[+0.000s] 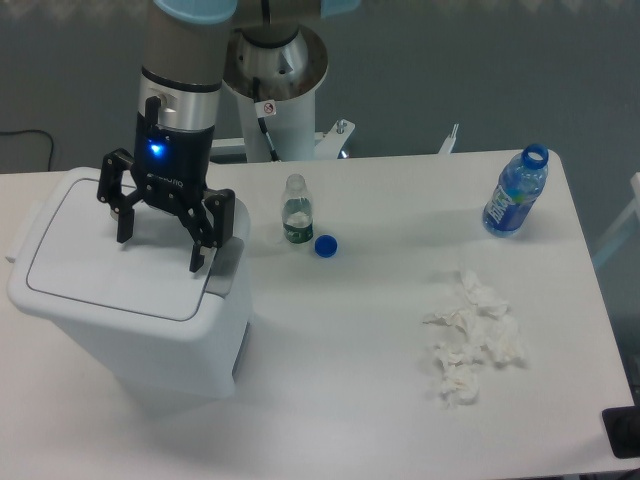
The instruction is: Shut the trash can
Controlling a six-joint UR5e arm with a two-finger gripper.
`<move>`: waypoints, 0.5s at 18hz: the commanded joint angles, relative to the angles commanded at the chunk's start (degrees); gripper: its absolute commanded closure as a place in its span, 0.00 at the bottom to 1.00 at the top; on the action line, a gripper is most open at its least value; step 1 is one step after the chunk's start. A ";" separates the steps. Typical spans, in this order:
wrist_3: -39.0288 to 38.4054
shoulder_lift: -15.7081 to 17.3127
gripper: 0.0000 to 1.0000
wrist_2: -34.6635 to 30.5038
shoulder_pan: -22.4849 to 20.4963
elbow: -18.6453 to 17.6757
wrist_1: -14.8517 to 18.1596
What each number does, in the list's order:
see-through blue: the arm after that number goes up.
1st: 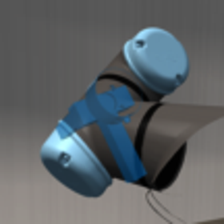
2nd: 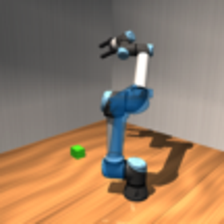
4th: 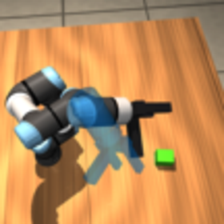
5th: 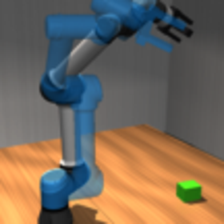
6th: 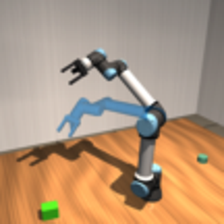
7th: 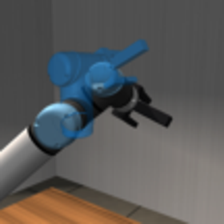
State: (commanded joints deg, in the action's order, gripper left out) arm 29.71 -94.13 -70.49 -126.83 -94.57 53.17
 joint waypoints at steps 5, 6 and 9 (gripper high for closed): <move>0.09 0.18 0.00 0.00 -0.79 0.35 -0.09; 0.17 0.26 0.00 0.00 -1.49 0.70 -0.09; 5.07 0.53 0.00 0.09 -5.17 0.97 0.09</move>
State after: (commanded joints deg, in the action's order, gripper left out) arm 34.78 -93.60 -70.40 -132.00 -93.60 53.26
